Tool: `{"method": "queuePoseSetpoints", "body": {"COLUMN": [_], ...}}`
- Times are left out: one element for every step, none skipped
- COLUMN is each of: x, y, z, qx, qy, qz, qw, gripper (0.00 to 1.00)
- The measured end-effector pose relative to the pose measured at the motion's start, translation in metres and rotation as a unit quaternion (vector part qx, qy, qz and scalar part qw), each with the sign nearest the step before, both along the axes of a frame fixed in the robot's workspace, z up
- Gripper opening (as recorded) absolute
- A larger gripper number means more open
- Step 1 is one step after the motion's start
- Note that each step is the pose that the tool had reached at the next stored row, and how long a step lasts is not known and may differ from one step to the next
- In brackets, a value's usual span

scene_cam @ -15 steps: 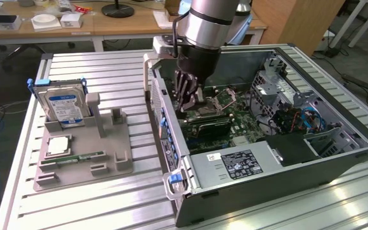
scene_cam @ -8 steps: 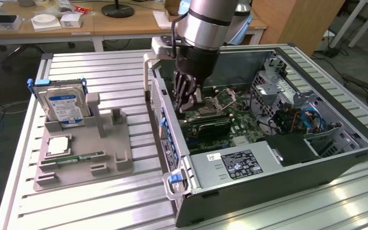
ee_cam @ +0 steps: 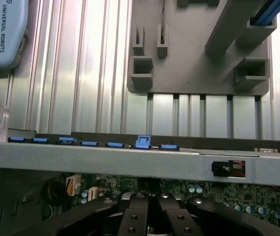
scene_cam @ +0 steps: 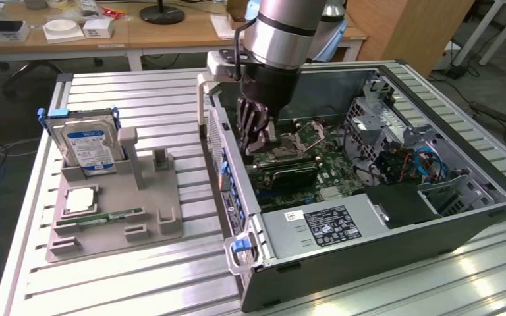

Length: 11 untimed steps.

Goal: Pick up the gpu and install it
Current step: 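Press down on the gpu until it lock into place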

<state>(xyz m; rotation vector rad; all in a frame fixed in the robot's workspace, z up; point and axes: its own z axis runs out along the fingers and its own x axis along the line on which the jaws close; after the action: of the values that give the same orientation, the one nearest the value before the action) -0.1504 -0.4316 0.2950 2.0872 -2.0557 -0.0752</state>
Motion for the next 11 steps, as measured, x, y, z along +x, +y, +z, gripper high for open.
{"method": "queuePoseSetpoints", "body": {"x": [0.0000,0.0000,0.0000,0.0003,0.0002,0.0002,0.0004,0.0011,0.0023,0.0040,0.0065], "y": [0.0000,-0.0001,0.0000,0.0002,0.0002,0.0001,0.0001,0.0000,0.0000,0.0000,0.0000], "z": [-0.0007,-0.0018,-0.0032,-0.0063,-0.0074,-0.0076,-0.0073,-0.0072,-0.0071,-0.0070,-0.0069], "qx": [-0.0001,-0.0003,-0.0002,0.0014,0.0010,0.0007,0.0004,0.0003,0.0003,0.0001,0.0002], "qy": [0.0001,0.0003,0.0002,-0.0010,-0.0005,-0.0003,0.0000,0.0004,0.0008,0.0013,0.0015], "qz": [0.000,0.000,0.000,0.000,0.000,0.000,0.000,0.000,0.000,0.000,0.000], "qw": [1.0000,1.0000,1.0000,1.0000,1.0000,1.0000,1.0000,1.0000,1.0000,1.0000,1.0000], "gripper": [0.10,0.10,0.10,0.10,0.10,0.10,0.10,0.10,0.10,0.10,0.10]}}
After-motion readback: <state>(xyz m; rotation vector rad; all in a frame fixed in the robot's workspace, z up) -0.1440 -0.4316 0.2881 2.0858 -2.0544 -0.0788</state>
